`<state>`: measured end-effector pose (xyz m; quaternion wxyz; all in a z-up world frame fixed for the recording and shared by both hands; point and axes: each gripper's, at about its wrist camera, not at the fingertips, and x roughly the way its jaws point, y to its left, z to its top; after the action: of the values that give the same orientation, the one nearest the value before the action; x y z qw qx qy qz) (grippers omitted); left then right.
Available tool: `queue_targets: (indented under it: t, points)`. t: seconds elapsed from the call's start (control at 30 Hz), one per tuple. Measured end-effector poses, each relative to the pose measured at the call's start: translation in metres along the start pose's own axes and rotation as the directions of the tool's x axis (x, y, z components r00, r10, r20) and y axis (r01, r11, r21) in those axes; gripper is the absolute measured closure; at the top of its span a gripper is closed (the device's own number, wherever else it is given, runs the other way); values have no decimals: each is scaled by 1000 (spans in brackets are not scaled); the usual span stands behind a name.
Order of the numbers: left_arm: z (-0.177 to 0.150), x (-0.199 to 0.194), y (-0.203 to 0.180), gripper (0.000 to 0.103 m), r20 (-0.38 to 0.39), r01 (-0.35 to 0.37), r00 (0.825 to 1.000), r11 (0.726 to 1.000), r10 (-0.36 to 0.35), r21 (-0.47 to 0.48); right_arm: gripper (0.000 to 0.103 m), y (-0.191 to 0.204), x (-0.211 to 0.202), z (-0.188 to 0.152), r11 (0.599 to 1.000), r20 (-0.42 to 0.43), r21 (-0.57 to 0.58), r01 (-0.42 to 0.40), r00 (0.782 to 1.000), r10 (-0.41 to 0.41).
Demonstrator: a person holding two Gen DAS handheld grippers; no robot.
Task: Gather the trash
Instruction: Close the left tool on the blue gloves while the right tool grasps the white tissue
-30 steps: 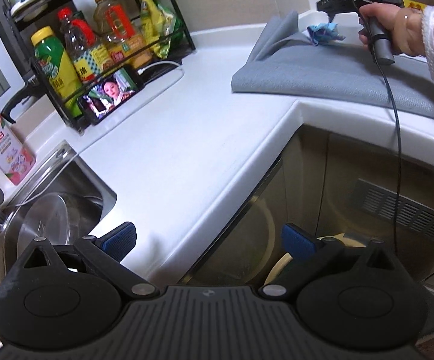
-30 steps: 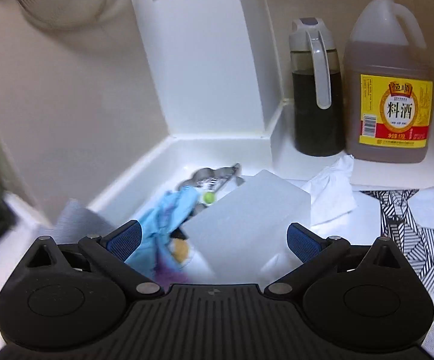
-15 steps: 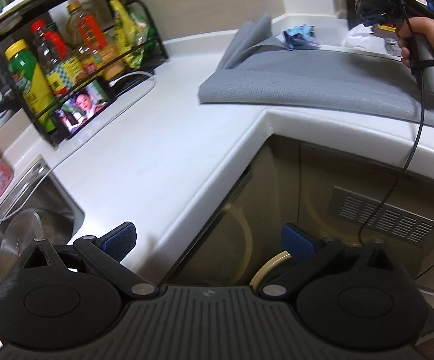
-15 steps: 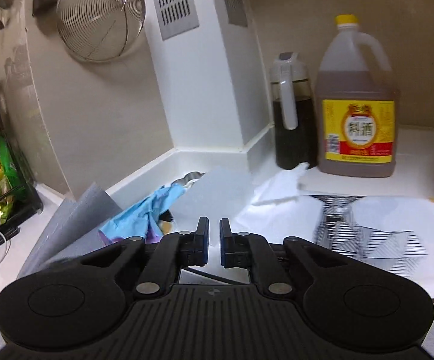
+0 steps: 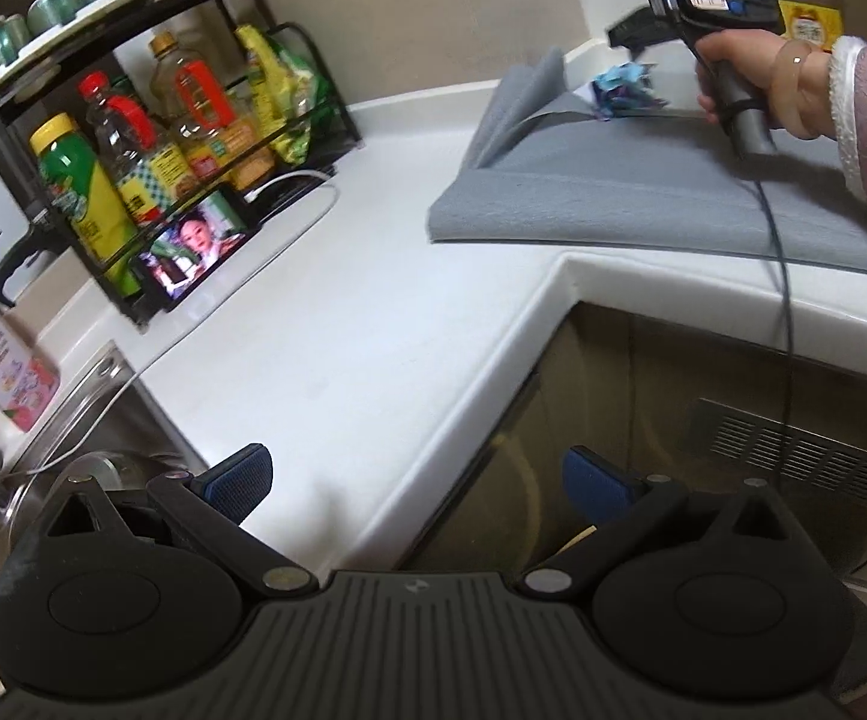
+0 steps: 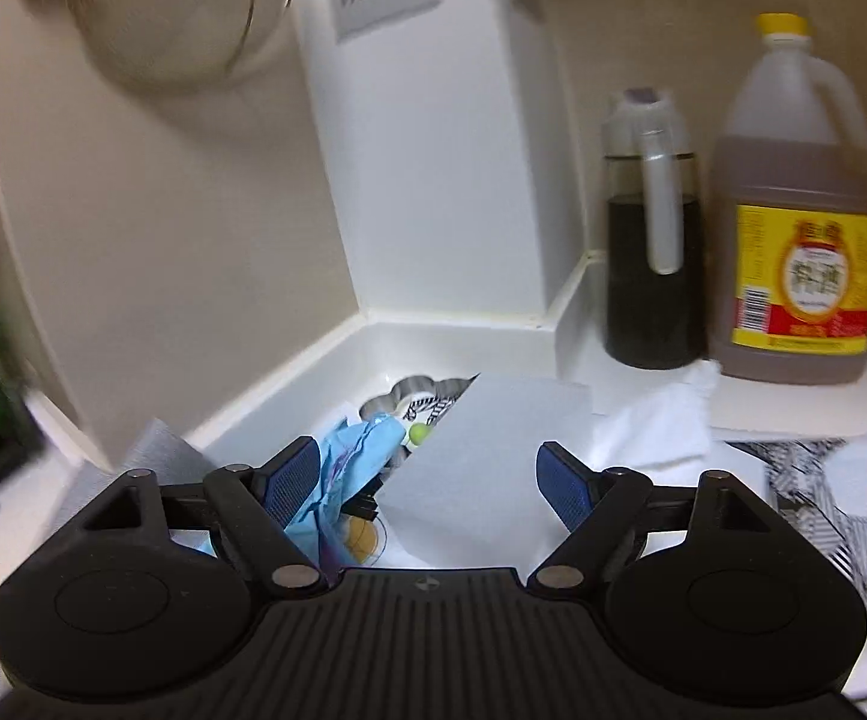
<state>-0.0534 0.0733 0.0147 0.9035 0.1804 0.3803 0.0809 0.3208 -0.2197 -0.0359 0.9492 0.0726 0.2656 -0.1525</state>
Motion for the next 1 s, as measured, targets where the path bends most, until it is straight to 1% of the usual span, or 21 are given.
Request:
queue_targets:
  t: [0.03,0.07,0.1,0.13,0.17,0.3,0.37,0.4,0.43,0.47,0.5,0.53,0.6,0.67,0.73,0.77,0.8,0.83,0.87,0.9,1.0]
  points:
    - [1,1,2,0,-3,-1,1000,1000,1,-6,23,4,4,-2,998,8,-49,28,1000,-28]
    - [4,2,3,0,0,-2,1000,1000,2,-11,29,6,4,-4,995,19,-91,33,999,-31]
    - [8,1,4,0,13,-3,1000,1000,3,-16,64,5,2,-5,993,27,-116,21,999,-18]
    - [14,0,5,0,33,-2,999,1000,3,-21,97,2,-3,-6,992,30,-124,24,999,-20]
    - [21,-1,5,0,55,2,998,1000,0,-25,98,-4,-10,-7,992,30,-122,22,999,-19]
    - [60,2,-5,0,146,42,989,999,-37,-34,98,-36,-48,-11,997,83,-74,-30,996,36]
    - [87,10,-16,0,185,74,981,997,-66,-36,96,-55,-65,-15,998,108,-41,-54,992,58]
    - [102,14,-23,0,214,105,972,994,-95,-36,96,-63,-71,-16,998,121,-19,-65,990,66]
    - [117,19,-32,0,249,141,960,990,-129,-31,94,-70,-75,-16,997,138,7,-77,988,75]
    - [134,25,-42,0,282,171,946,985,-159,-20,90,-76,-78,-17,996,161,37,-83,984,76]
    - [150,32,-51,0,317,196,930,981,-184,-6,79,-81,-81,-18,995,189,66,-81,980,67]
    - [165,40,-62,0,351,215,913,977,-207,19,63,-85,-83,-21,993,219,91,-76,974,54]
    - [193,59,-86,0,387,234,888,969,-247,81,49,-92,-84,-29,991,276,117,-72,961,37]
    - [217,83,-110,0,382,263,876,955,-295,133,49,-96,-79,-33,992,286,108,-66,958,32]
    - [238,109,-133,0,360,280,876,946,-321,164,45,-100,-75,-33,992,283,110,-65,959,32]
    - [247,123,-143,0,342,286,881,944,-327,167,43,-104,-74,-33,989,283,135,-63,959,22]
    - [257,137,-151,0,323,298,885,941,-335,161,39,-107,-72,-32,986,278,155,-66,960,21]
    - [267,151,-158,0,303,316,887,936,-350,155,36,-109,-70,-31,985,268,164,-60,963,14]
    - [275,163,-164,0,284,328,889,933,-359,152,36,-111,-68,-30,985,257,169,-37,966,-8]
    - [281,172,-169,0,273,329,893,933,-359,148,35,-112,-66,-29,985,249,174,-20,968,-24]
    - [294,195,-182,0,261,319,899,934,-353,162,27,-121,-57,-27,979,205,203,0,978,-42]
